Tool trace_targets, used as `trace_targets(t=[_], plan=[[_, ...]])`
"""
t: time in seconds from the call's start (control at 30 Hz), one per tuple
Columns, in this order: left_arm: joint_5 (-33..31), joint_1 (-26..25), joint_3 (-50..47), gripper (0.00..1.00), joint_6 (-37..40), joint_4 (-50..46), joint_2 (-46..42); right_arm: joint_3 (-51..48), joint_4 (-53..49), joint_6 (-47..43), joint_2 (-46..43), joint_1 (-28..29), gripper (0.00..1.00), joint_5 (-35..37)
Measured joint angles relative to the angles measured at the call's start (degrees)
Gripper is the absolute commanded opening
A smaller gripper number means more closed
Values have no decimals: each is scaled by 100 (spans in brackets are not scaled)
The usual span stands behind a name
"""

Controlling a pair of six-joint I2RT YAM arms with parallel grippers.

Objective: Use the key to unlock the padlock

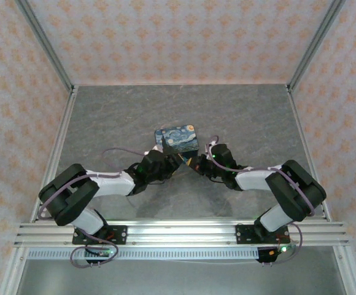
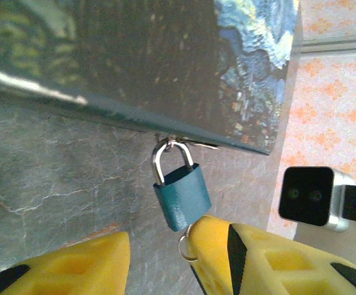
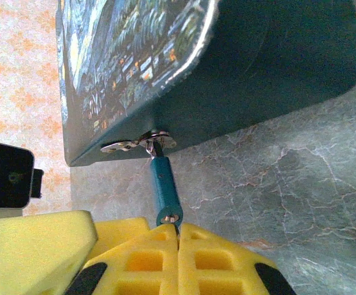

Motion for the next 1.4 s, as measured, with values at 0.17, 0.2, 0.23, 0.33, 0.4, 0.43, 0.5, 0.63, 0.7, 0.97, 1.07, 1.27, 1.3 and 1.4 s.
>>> trace_targets(t=[0.17, 0.2, 0.23, 0.33, 0.4, 0.43, 0.5, 0.63, 0.7, 0.97, 1.07, 1.27, 1.3, 1.4], plan=[[-157, -96, 0, 46, -92, 9, 94, 0, 2, 44, 0, 4, 0, 0], [-192, -105, 0, 46, -105, 17, 111, 0, 2, 46, 0, 4, 0, 2], [-229, -127, 2, 46, -109, 28, 125, 0, 2, 46, 0, 4, 0, 2], [-385, -179, 35, 46, -149, 74, 195, 0, 2, 48, 0, 4, 0, 2], [-505, -216, 57, 47, -225, 157, 258, 0, 4, 70, 0, 4, 0, 2], [-538, -223, 59, 47, -254, 208, 291, 0, 4, 74, 0, 4, 0, 0], [-643, -256, 61, 47, -310, 323, 367, 0, 4, 92, 0, 4, 0, 0], [-796, -323, 101, 46, -407, 431, 501, 0, 11, 131, 4, 4, 0, 0], [-861, -356, 127, 44, -455, 520, 566, 0, 33, 146, 22, 4, 0, 0], [-1110, -431, 155, 35, -699, 815, 839, 0, 72, 260, 35, 15, 0, 0], [-1165, -448, 184, 30, -750, 833, 844, 0, 90, 330, 44, 15, 0, 2], [-1217, -468, 186, 22, -850, 863, 844, -17, 149, 496, 44, 15, 1, 2], [-1222, -468, 186, 21, -850, 868, 844, -24, 173, 538, 46, 15, 2, 2], [-1241, -468, 186, 16, -855, 890, 844, -37, 199, 608, 48, 15, 12, 9]])
